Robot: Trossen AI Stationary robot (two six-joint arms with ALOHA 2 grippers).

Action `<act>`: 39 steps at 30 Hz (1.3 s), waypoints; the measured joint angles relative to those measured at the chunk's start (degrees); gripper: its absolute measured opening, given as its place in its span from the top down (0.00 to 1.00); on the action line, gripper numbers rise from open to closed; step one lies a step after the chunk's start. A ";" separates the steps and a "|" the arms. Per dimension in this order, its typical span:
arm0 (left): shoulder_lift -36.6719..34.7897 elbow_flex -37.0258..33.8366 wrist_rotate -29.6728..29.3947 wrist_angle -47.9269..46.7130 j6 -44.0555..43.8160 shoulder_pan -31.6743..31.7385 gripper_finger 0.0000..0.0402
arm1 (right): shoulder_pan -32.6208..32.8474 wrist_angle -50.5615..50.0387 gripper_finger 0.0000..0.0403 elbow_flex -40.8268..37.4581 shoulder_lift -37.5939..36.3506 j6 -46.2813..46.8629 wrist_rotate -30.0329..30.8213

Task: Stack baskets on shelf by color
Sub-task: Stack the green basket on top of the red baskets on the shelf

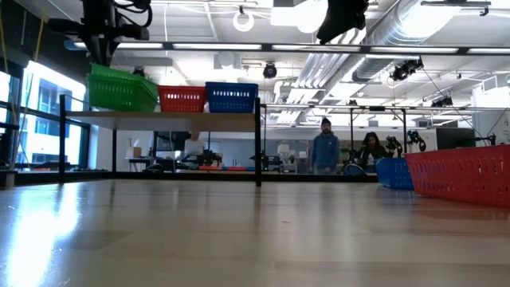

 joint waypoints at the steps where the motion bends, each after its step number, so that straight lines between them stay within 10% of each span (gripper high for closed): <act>1: 0.11 0.00 -0.13 -0.02 0.41 0.00 0.98 | 0.00 0.00 0.73 0.00 0.00 0.00 0.00; 22: 1.99 -0.04 -3.50 1.01 3.85 0.00 0.72 | 0.00 0.23 0.73 0.00 0.00 0.00 0.63; 39: 1.16 -0.04 4.36 11.32 1.22 -7.40 0.72 | -0.02 2.27 0.73 0.00 0.00 0.15 2.62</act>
